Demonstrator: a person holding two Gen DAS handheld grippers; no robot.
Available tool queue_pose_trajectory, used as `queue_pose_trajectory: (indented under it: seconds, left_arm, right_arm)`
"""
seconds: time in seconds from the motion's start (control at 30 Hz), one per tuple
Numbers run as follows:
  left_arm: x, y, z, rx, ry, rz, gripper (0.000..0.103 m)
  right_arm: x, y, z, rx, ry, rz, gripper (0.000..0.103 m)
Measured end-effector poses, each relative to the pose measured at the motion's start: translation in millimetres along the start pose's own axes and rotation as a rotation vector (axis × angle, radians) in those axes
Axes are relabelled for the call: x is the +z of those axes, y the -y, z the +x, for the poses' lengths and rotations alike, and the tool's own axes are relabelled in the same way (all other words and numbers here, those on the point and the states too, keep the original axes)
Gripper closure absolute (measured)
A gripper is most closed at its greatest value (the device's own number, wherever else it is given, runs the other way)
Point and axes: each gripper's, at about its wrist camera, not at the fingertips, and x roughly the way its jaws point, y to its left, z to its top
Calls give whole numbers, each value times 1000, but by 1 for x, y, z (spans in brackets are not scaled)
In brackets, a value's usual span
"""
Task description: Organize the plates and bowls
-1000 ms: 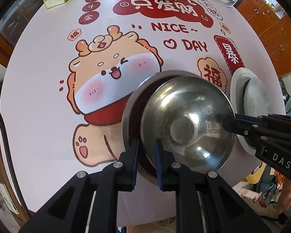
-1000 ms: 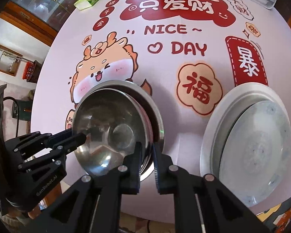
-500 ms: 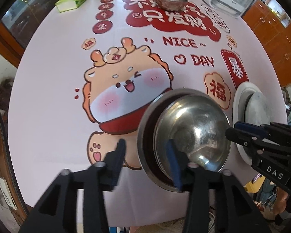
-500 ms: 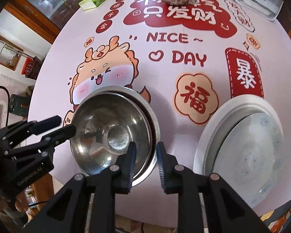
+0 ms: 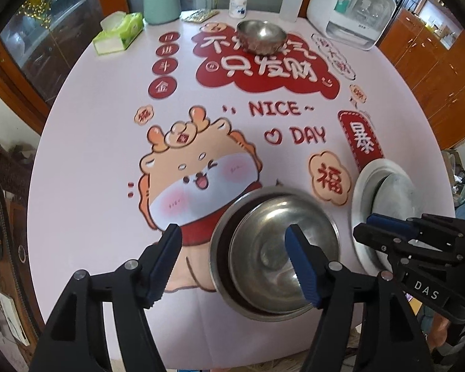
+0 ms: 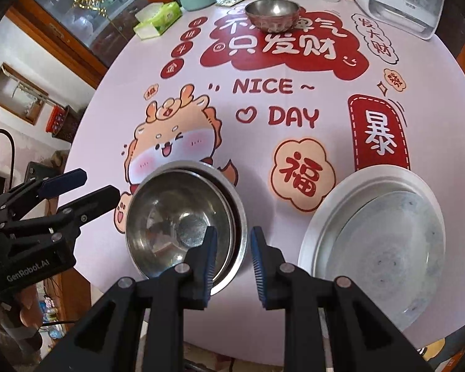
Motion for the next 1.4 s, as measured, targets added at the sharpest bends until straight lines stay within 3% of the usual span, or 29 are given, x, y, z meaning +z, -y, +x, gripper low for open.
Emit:
queue_pose_trajectory:
  seconds: [0.27,0.47,0.7,0.8,1.0,1.2,1.4]
  left_arm:
    - [41,5,-40,-9,117,46,35]
    - [84,4,-76,5,238,95,26]
    - [133,6,-98,-2,327,159,24]
    - [153,6,-101,-22,343,166,16]
    - [190,6,-93,-63,322,136,16]
    - [228,7,-74,-65,301,89,16]
    - [265,8,-38,-13,282,42,16]
  right_arm:
    - [20,14,-32,-7,73,37,81]
    - [54,20,-69,-94,173,28,81]
    - [112,27,-116,-192,285,14,81]
    - [137,30,-132,-219,324,22,81]
    - [183,40,-143,-215,338,35,81]
    - [225,56,-140,-218,342,47,81]
    - [266,81,-120,-189,352,72,81]
